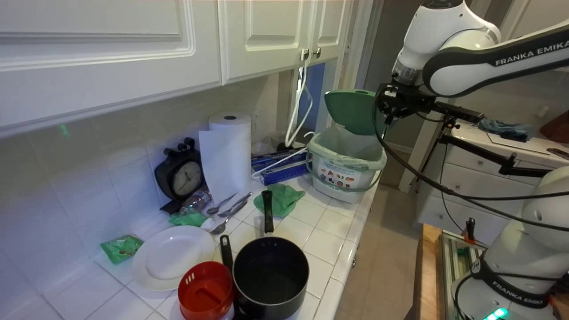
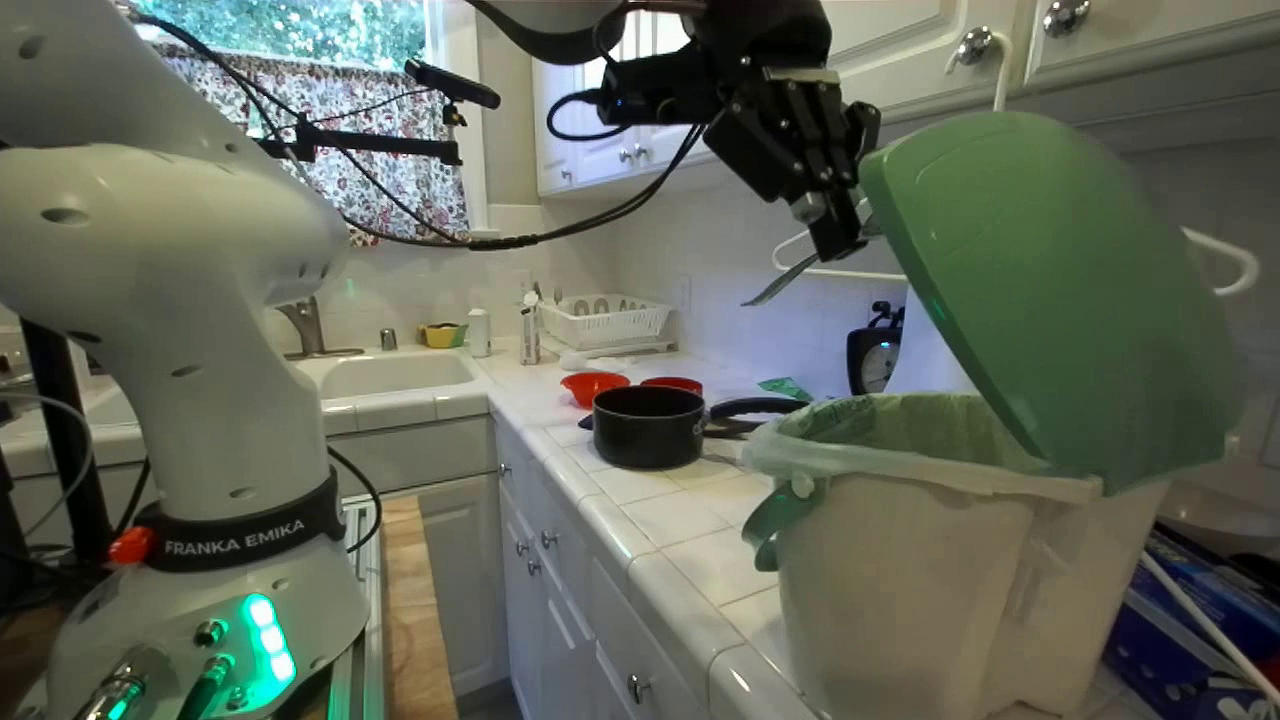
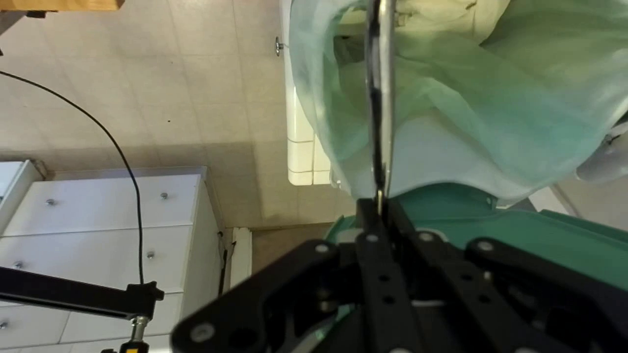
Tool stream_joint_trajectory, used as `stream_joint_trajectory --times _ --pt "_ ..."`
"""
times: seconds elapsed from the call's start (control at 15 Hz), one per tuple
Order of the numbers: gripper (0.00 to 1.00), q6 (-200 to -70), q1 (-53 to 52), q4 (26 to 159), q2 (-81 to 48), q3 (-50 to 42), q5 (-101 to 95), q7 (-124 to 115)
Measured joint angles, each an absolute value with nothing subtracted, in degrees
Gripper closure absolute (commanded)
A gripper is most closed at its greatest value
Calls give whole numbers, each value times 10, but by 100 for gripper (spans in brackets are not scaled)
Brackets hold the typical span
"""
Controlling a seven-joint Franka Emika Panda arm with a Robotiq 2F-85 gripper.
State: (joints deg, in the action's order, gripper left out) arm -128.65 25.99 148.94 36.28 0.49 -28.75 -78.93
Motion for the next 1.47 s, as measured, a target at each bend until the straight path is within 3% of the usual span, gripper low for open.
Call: stream_joint_trajectory --times 0.6,1.47 --pt "97 -1286 311 1492 381 -35 -288 -789" --pt "97 -1287 315 1490 364 -21 -288 -789"
